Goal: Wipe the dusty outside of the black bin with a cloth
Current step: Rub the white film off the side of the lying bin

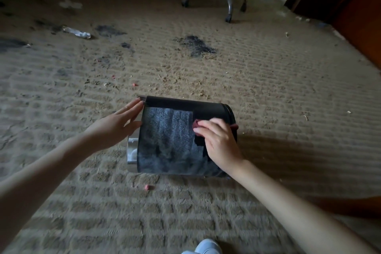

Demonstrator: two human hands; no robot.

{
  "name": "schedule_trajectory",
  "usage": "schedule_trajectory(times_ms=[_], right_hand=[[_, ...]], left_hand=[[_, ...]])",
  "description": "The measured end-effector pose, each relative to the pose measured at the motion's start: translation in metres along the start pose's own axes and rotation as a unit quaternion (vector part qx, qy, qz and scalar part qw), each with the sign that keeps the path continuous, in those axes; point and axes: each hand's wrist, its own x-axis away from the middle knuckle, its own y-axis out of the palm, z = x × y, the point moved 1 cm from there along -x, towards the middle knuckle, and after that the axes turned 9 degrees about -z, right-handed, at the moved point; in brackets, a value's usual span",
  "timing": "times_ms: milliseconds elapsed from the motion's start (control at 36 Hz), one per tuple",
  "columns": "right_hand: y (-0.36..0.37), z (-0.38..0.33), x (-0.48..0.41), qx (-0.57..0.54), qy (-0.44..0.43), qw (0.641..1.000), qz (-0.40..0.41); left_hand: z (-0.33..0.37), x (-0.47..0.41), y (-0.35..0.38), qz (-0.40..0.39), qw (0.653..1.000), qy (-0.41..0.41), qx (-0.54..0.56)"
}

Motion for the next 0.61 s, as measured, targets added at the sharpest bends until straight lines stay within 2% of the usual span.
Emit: schedule_trajectory(times_ms=[167, 222, 306, 389, 472, 611], right_hand=[[-0.012, -0.004, 0.012, 0.001, -0.077, 0.995, -0.061], [-0.021, -0.003, -0.001, -0.028, -0.059, 0.997, -0.036], [-0.028, 0.004, -0.039, -0.061, 0.015, 0.998, 0.016], [-0.014, 0.013, -0.072, -0.061, 0.067, 0.996, -0.019], [0.003, 0.014, -0.080, -0.052, 0.074, 0.994, -0.061], [0.010, 0.005, -0.055, -0.039, 0.061, 0.997, -0.020]], left_hand=[[-0.002, -0.009, -0.003, 0.005, 1.000, 0.001, 0.024], [-0.003, -0.012, -0.003, 0.006, 0.999, 0.003, 0.031], [-0.004, -0.010, -0.002, 0.005, 1.000, 0.004, 0.026], [-0.004, -0.006, 0.000, 0.002, 1.000, 0.011, 0.020], [-0.002, -0.005, 0.000, 0.001, 1.000, 0.003, 0.023], [-0.004, -0.008, 0.001, 0.000, 0.999, 0.010, 0.042]])
